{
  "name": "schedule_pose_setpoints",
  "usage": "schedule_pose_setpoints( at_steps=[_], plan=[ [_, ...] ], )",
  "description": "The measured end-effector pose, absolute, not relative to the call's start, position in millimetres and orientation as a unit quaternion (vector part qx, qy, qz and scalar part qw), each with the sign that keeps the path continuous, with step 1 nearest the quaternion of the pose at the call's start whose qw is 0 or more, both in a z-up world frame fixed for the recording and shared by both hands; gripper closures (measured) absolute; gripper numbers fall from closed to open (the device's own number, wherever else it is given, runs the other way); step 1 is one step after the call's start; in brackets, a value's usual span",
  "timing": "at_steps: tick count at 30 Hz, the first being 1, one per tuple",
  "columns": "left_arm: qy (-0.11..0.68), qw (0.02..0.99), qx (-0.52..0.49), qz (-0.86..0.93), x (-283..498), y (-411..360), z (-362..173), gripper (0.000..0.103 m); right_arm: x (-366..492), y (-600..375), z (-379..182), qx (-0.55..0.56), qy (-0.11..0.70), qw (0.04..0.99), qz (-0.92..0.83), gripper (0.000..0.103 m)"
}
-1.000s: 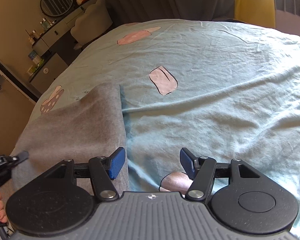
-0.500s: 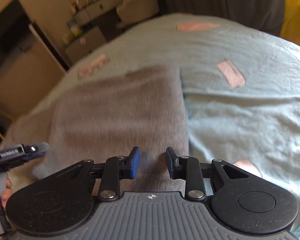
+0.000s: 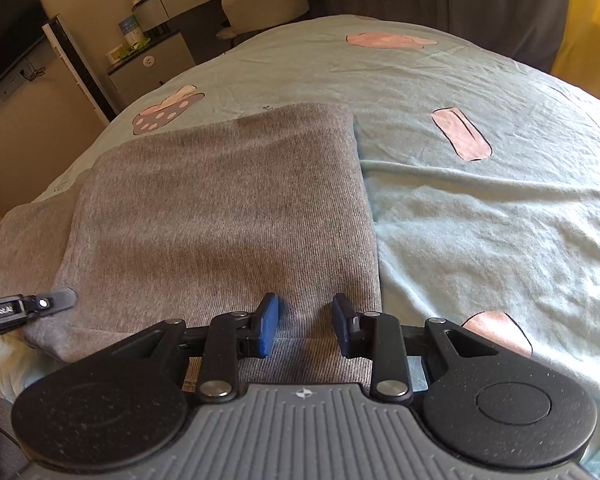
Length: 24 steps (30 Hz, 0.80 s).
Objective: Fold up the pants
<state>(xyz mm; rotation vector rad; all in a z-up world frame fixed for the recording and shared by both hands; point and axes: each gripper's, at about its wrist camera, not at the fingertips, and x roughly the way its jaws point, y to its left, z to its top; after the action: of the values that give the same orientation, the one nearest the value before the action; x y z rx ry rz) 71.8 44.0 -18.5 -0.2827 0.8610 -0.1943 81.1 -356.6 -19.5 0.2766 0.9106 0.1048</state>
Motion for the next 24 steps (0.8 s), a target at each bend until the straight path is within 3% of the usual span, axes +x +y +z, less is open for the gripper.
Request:
schedule_pose_setpoints(
  at_steps=[5,9,17,20,22,24],
  plan=[
    [0.392,0.904,-0.147,-0.088,71.2,52.5,-16.7,0.081,82.3,-355.1,-20.5,0.134,0.435,0.889,0.052,0.064],
    [0.410,0.893,-0.173,-0.064,75.6,64.6,-24.1,0.067,81.7,-351.3,-20.0,0.122,0.431,0.892,0.053,0.059],
    [0.411,0.898,-0.147,-0.053,76.2,60.7,-24.4,0.059,84.9,-348.1,-20.6,0.126,0.430,0.892,0.059,0.051],
    [0.403,0.896,-0.182,-0.038,77.2,75.2,-20.6,0.045,84.6,-349.8,-20.6,0.134,0.429,0.891,0.064,0.047],
    [0.387,0.895,-0.224,-0.003,75.5,93.8,-18.1,0.018,85.0,-350.2,-21.0,0.140,0.429,0.890,0.071,0.038],
    [0.365,0.892,-0.266,0.036,71.5,115.7,-16.2,0.014,85.6,-349.0,-21.3,0.141,0.429,0.889,0.079,0.033]
  ],
)
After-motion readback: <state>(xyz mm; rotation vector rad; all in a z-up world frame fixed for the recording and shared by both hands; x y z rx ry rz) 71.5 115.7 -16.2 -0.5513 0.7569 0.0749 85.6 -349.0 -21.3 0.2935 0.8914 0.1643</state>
